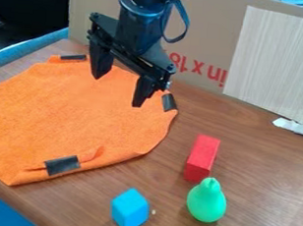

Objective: Put the blue cube on the top edge of the cloth

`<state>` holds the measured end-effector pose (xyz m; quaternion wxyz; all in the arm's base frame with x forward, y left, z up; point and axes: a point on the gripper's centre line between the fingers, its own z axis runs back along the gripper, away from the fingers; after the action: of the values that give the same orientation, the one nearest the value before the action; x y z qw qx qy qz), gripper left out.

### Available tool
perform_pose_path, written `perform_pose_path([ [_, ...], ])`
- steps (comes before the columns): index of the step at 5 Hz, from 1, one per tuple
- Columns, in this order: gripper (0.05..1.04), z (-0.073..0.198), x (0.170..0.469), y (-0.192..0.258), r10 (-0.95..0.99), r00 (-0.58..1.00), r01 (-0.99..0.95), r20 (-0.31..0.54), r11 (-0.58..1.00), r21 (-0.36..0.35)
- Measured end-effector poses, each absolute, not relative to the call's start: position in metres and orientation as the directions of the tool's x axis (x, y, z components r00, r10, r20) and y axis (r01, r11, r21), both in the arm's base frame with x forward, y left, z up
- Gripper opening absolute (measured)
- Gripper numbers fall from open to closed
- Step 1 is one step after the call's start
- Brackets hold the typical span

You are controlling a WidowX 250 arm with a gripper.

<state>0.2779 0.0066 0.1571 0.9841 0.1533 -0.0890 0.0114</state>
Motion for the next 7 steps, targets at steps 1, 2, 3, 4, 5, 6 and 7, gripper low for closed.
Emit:
perform_pose_path([
  [1, 1.001, 0.150, 0.278, 0.006, -0.003, 0.988, -0.044, 0.155, 0.952, 0.302],
  [2, 1.001, 0.145, 0.272, -0.006, -0.030, 0.990, -0.011, 0.140, 0.959, 0.284],
  [3, 1.001, 0.150, 0.267, -0.015, -0.050, 0.982, 0.002, 0.180, 0.966, 0.260],
  [4, 1.001, 0.151, 0.263, -0.030, -0.077, 0.978, 0.036, 0.195, 0.978, 0.205],
  [5, 1.001, 0.155, 0.253, -0.042, -0.115, 0.965, 0.078, 0.235, 0.984, 0.161],
  [6, 1.001, 0.153, 0.235, -0.048, -0.185, 0.951, 0.163, 0.247, 0.981, 0.104],
  [7, 1.001, 0.145, 0.216, -0.045, -0.229, 0.947, 0.223, 0.226, 0.973, 0.054],
])
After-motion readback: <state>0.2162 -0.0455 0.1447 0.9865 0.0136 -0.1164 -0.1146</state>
